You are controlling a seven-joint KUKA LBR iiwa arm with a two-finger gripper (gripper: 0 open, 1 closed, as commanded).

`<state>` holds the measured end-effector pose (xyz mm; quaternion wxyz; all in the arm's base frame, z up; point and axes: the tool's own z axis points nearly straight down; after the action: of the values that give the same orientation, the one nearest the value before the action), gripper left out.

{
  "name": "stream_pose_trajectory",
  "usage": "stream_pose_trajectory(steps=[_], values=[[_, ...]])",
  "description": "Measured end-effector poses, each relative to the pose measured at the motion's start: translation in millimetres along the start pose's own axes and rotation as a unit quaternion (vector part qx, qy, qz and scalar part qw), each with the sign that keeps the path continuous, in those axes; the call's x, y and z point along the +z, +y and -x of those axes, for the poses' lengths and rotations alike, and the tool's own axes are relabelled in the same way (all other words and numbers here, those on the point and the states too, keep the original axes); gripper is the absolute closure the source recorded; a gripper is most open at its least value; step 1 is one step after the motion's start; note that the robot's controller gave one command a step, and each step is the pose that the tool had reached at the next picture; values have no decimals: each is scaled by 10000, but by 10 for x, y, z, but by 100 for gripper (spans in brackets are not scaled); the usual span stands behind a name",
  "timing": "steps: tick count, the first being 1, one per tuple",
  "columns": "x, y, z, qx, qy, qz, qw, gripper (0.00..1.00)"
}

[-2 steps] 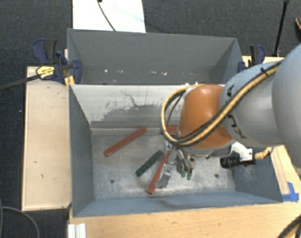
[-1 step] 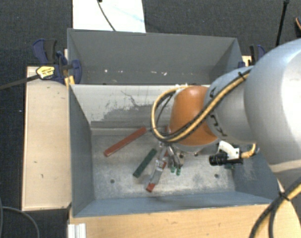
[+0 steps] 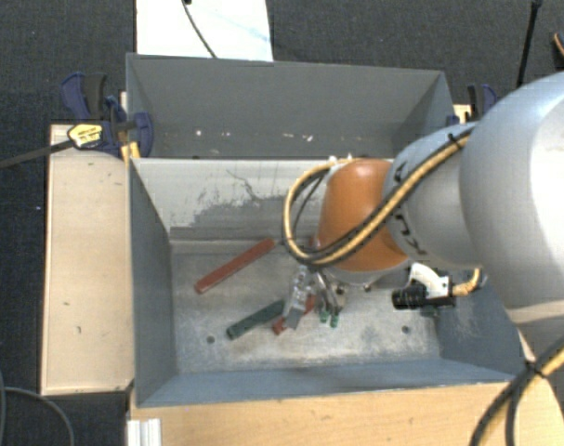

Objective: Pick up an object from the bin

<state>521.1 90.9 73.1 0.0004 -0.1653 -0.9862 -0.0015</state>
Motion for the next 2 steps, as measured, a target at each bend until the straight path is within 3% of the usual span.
stream_pose_trajectory(steps=[1,2], values=[[7,-11,10,14,-15,-5,10000,0],[23,729,189,-760,-23,6,9971,0]])
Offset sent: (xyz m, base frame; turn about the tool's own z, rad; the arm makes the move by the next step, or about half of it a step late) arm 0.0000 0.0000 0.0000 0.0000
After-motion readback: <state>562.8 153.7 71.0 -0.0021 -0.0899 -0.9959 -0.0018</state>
